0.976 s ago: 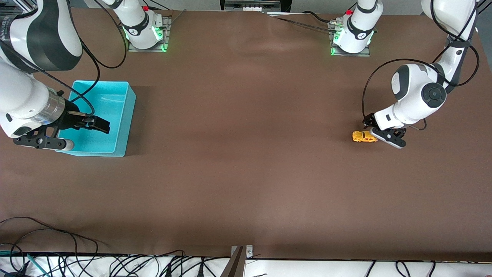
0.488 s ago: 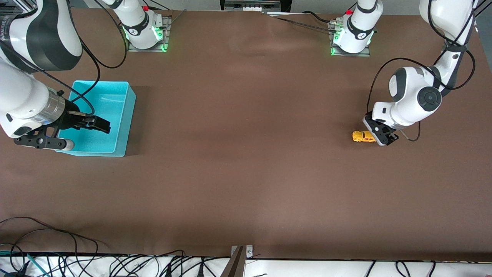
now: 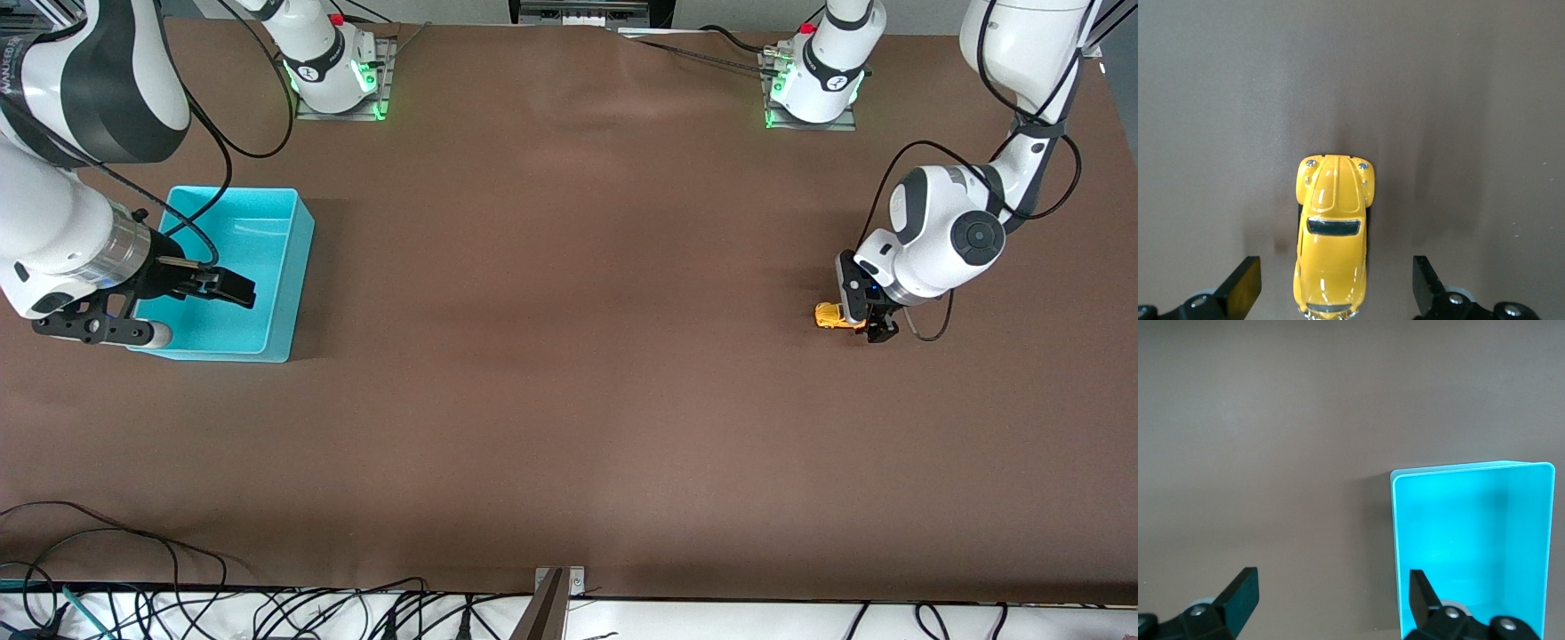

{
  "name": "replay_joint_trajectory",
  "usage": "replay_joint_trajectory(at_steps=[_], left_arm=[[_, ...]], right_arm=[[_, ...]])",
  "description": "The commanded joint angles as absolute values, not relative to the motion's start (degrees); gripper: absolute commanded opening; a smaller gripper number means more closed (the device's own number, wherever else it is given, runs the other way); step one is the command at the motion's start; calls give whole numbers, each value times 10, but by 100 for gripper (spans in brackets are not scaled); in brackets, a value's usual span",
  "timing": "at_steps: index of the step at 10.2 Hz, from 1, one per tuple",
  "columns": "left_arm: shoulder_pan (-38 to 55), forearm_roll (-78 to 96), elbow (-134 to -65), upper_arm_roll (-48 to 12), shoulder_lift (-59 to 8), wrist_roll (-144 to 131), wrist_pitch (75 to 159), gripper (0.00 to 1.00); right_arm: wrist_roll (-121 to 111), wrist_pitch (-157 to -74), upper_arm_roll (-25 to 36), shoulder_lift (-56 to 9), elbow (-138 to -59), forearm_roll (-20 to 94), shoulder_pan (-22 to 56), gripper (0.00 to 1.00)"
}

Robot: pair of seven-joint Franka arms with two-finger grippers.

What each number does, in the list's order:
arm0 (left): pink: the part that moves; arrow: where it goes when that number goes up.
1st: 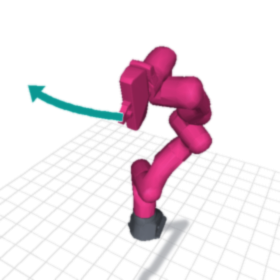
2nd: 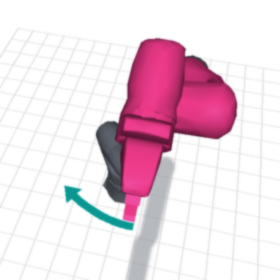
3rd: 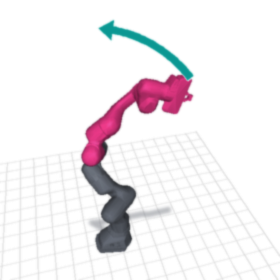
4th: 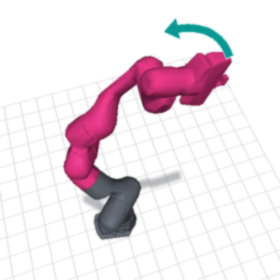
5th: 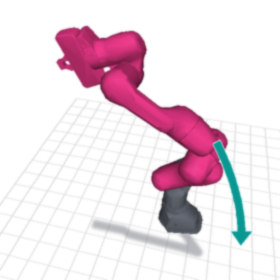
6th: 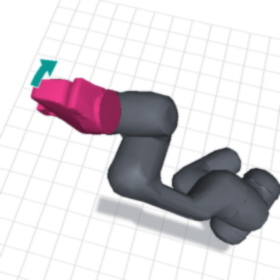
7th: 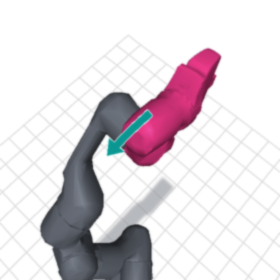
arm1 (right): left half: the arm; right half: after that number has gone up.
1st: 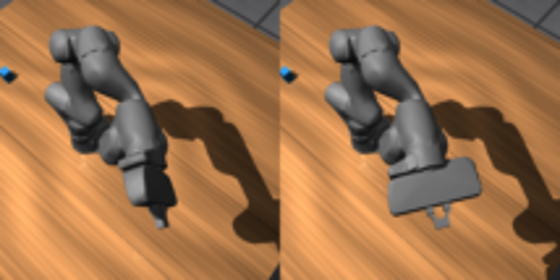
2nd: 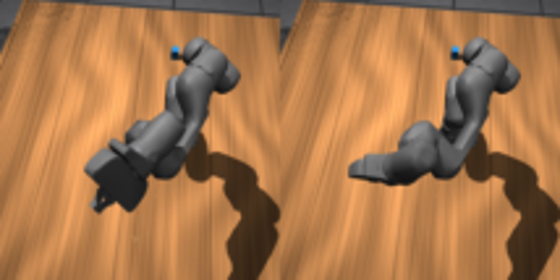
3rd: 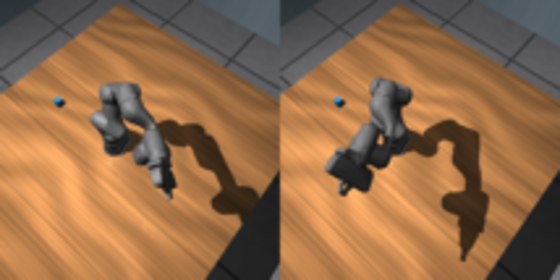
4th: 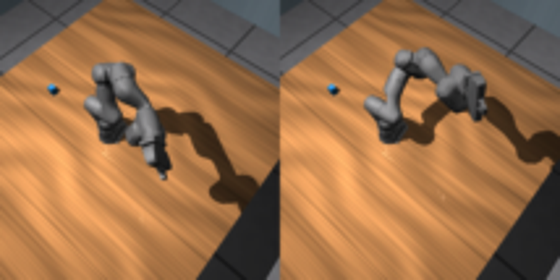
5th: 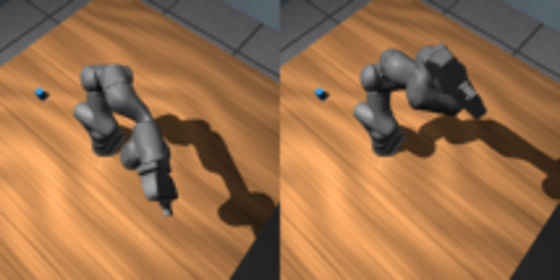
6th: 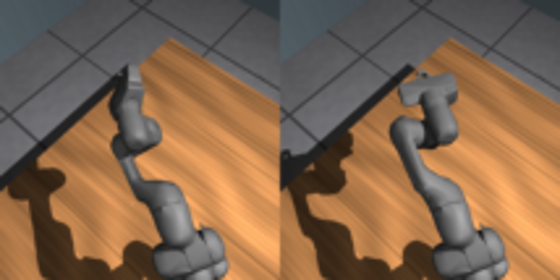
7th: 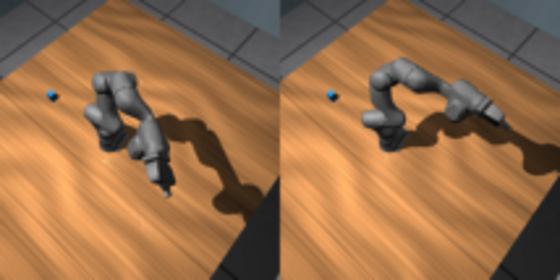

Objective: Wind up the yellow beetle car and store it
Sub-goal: 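Close the left gripper around the yellow car's body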

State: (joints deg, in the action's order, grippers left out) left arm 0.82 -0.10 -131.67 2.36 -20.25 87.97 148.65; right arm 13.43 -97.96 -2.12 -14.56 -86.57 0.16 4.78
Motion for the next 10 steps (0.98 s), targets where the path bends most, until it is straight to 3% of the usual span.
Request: replay_joint_trajectory(at_steps=[1, 2, 6, 10], left_arm=[[19, -4, -1307, 27, -211, 903, 1495, 89], [19, -3, -1307, 27, -211, 903, 1495, 56], [19, -6, -1307, 27, -209, 903, 1495, 0], [11, -11, -1308, 28, -214, 931, 1495, 0]], right_arm=[[130, -980, -23, -137, -875, 13, 44, 100], [131, -979, -23, -137, -875, 13, 44, 100], [131, -980, -23, -136, -875, 13, 44, 100], [130, -980, -23, -137, -875, 13, 44, 100]])
